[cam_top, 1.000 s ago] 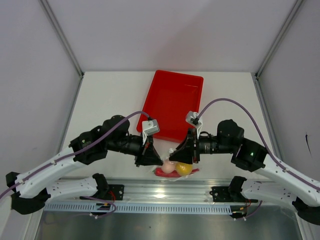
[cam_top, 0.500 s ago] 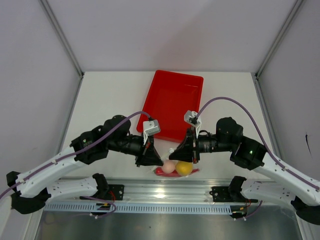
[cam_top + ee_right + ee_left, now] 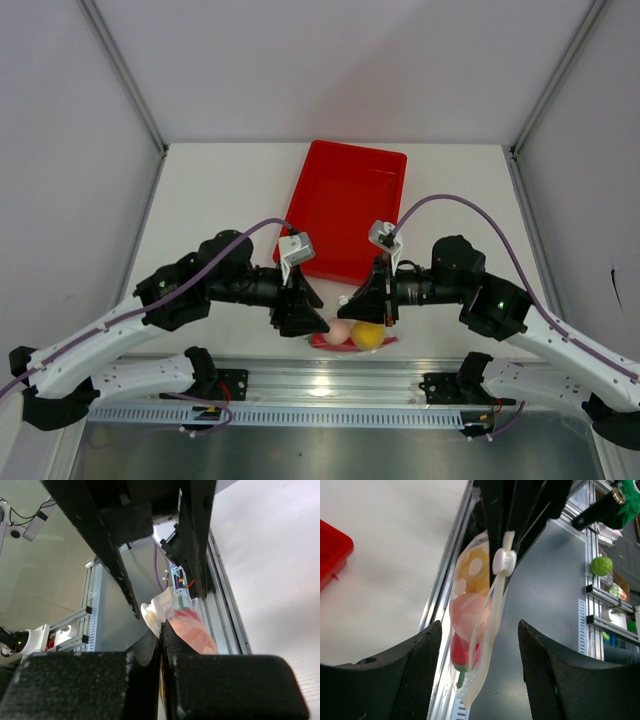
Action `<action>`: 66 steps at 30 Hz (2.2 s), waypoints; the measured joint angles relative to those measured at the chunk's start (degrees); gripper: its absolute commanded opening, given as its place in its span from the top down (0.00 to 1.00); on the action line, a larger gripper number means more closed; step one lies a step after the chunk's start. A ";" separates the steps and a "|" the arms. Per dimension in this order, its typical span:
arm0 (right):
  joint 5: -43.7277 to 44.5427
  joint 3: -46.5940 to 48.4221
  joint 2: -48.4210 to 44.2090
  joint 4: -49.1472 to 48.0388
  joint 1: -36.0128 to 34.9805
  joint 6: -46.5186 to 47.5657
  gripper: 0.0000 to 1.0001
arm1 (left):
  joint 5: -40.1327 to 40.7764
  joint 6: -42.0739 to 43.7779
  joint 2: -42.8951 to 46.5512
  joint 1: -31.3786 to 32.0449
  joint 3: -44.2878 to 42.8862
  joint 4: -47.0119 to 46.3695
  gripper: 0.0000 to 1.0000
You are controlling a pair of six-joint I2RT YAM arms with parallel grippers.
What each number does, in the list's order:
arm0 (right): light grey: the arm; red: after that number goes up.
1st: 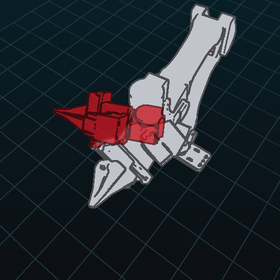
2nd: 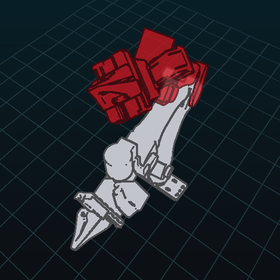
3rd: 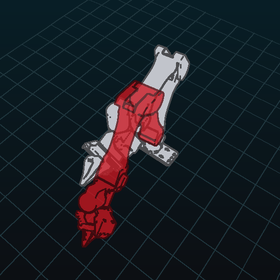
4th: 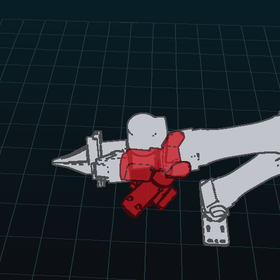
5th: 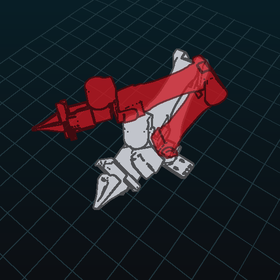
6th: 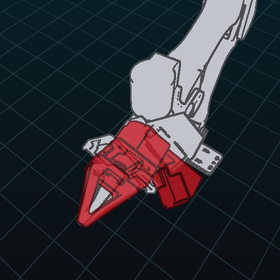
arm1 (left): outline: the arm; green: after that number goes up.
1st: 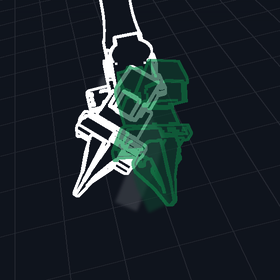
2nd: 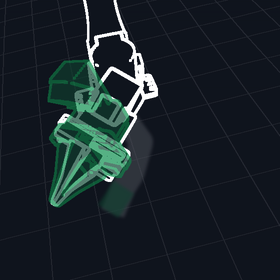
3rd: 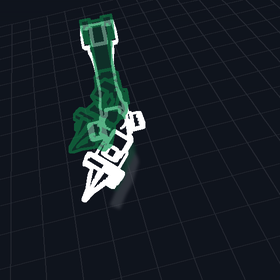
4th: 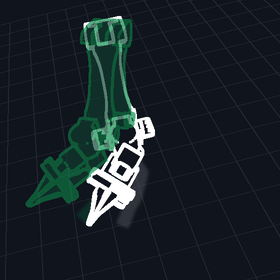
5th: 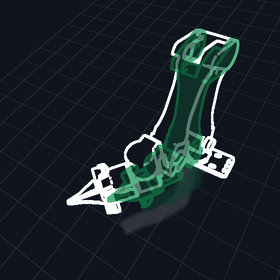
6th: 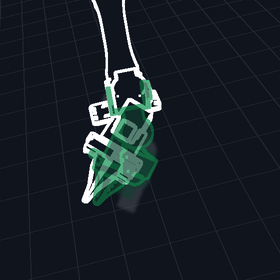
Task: Place the food in the zip-top bag and seal the zipper
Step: Zip the zipper food storage bag.
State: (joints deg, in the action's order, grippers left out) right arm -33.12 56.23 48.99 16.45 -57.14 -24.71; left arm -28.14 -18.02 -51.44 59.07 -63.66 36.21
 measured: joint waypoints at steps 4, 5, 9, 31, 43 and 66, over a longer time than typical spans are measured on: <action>0.31 -1.05 -0.04 -0.92 0.00 -0.76 1.00 | 3.13 -0.61 1.92 0.00 0.00 -3.74 0.34; 0.35 -1.16 -0.04 -0.92 -0.02 -0.87 1.00 | 3.91 -0.98 2.19 0.00 0.00 -4.52 0.34; 0.81 -1.60 -0.07 -1.68 -0.13 -1.81 1.00 | 6.40 -1.53 2.86 0.00 0.00 -8.63 0.33; 1.42 -2.82 1.09 -5.75 -0.17 -5.38 1.00 | 8.39 -1.44 2.10 0.00 2.60 -16.46 0.53; 2.54 -2.82 2.73 -6.49 -0.15 -7.34 1.00 | 7.78 -1.44 1.88 0.00 2.60 -16.94 0.65; 3.72 -2.89 3.17 -8.98 0.72 -10.10 1.00 | 7.15 -1.49 2.40 -0.02 3.13 -17.27 0.99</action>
State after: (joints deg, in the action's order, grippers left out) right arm -29.41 53.34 52.16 7.46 -56.42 -34.81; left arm -20.99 -19.51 -49.04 59.05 -60.53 18.94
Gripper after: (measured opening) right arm 0.003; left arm 0.049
